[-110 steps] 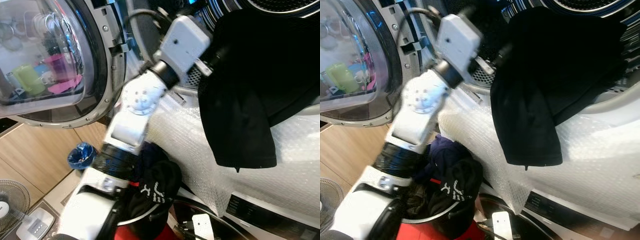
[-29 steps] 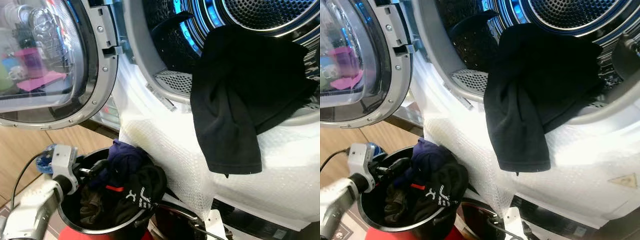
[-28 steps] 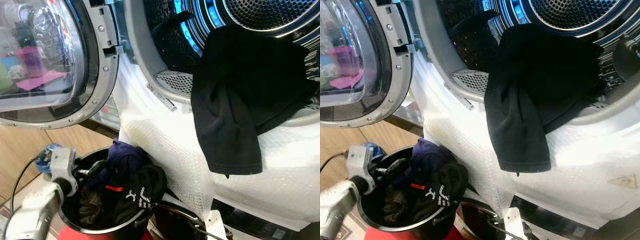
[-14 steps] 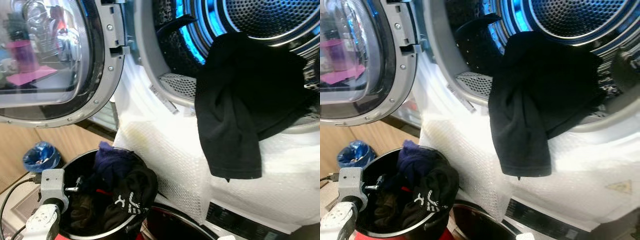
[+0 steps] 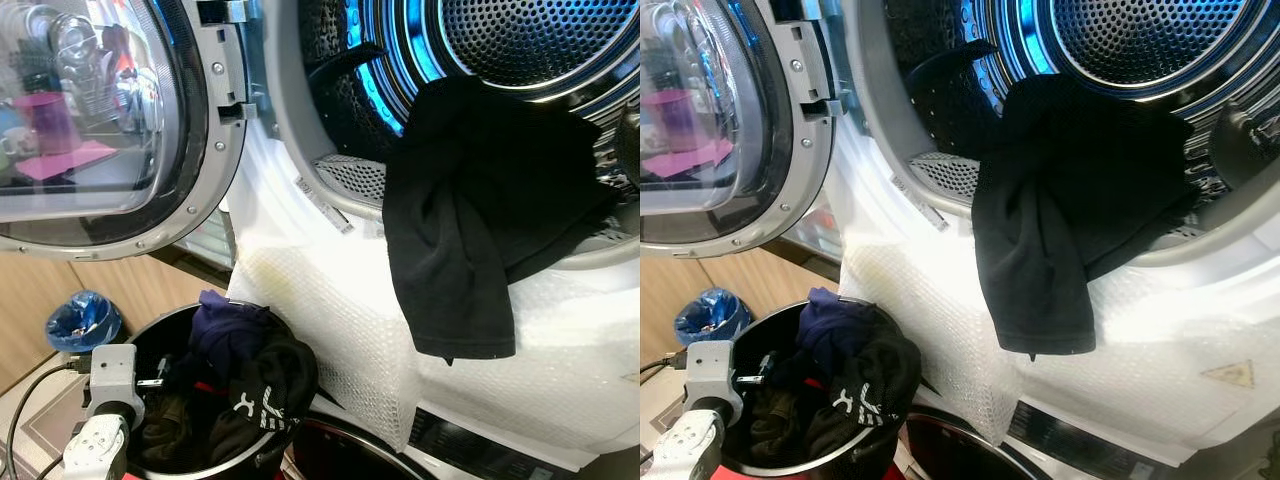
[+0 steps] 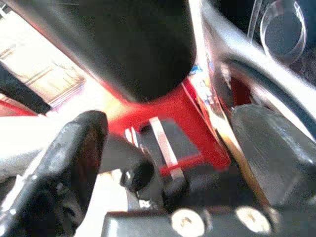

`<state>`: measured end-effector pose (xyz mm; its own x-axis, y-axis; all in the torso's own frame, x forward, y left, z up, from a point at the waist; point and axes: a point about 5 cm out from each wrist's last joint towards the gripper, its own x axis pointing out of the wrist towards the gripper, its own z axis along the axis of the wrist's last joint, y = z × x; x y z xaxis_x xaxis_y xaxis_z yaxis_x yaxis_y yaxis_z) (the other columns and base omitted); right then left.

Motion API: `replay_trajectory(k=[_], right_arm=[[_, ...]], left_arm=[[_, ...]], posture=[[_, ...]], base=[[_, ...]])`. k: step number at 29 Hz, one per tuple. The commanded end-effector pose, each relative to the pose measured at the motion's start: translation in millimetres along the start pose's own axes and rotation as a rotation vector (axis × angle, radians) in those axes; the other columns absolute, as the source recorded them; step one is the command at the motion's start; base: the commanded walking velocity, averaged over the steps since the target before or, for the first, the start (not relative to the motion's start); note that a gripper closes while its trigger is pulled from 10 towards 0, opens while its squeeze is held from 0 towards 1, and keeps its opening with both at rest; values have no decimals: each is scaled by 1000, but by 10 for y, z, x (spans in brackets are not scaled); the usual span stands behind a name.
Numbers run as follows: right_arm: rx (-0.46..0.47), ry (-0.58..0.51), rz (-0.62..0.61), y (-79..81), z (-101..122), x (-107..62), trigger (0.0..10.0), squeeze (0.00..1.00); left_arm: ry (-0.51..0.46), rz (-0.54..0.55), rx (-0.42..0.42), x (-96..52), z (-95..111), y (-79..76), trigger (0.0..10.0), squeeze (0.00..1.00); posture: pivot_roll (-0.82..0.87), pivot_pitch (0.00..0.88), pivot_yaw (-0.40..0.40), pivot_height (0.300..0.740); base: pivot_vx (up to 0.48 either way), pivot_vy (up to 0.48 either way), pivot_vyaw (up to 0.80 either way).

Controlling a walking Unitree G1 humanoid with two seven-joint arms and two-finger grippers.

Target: Clothes washing

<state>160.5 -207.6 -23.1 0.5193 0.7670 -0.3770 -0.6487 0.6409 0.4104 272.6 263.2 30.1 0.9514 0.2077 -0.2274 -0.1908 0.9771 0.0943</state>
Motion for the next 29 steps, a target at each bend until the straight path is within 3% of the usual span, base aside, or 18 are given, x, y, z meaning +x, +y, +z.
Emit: replay_trajectory(k=[1, 3, 5, 6, 7, 12, 15, 21, 24, 29], right_arm=[[-33, -59, 97, 109, 182, -39, 10000, 0], [-116, -230, 182, 266, 647, -52, 10000, 0], [-164, -306, 229, 333, 859, -117, 10000, 0], [-195, -348, 231, 342, 984, -180, 10000, 0], [-254, -397, 221, 361, 1176, -348, 10000, 0], [-360, -479, 209, 501, 1546, -637, 10000, 0], [-368, -500, 200, 566, 1653, -710, 10000, 0], [-342, -439, 198, 614, 1621, -707, 10000, 0], [-356, -486, 292, 782, 1768, -576, 10000, 0], [-386, -482, 316, 871, 1874, -385, 10000, 0]], left_arm=[[164, -52, 7, -129, -361, -121, 10000, 0], [175, -58, 8, -129, -384, -143, 10000, 0], [184, -63, 5, -134, -407, -159, 10000, 0], [189, -70, 5, -135, -418, -179, 10000, 0], [197, -82, 5, -136, -433, -217, 10000, 0], [203, -95, 2, -129, -446, -271, 10000, 0], [201, -103, 0, -121, -442, -290, 10000, 0], [200, -103, 0, -118, -446, -300, 10000, 0], [200, -107, -2, -124, -455, -302, 10000, 0], [196, -101, -12, -126, -458, -313, 10000, 0]], posture=[[20, 0, -17, 740], [0, 0, -10, 740], [0, 0, -10, 740], [-25, 0, -13, 740], [-25, 0, -13, 740], [-50, 0, -16, 740], [-52, 0, -14, 740], [-53, 0, -13, 740], [-47, 0, -16, 740], [-40, 0, -25, 740]], base=[[0, 0, 0], [0, 0, 0], [0, 0, 0], [0, 0, 0], [0, 0, 0], [0, 0, 0], [0, 0, 0], [0, 0, 0], [0, 0, 0], [0, 0, 0]])
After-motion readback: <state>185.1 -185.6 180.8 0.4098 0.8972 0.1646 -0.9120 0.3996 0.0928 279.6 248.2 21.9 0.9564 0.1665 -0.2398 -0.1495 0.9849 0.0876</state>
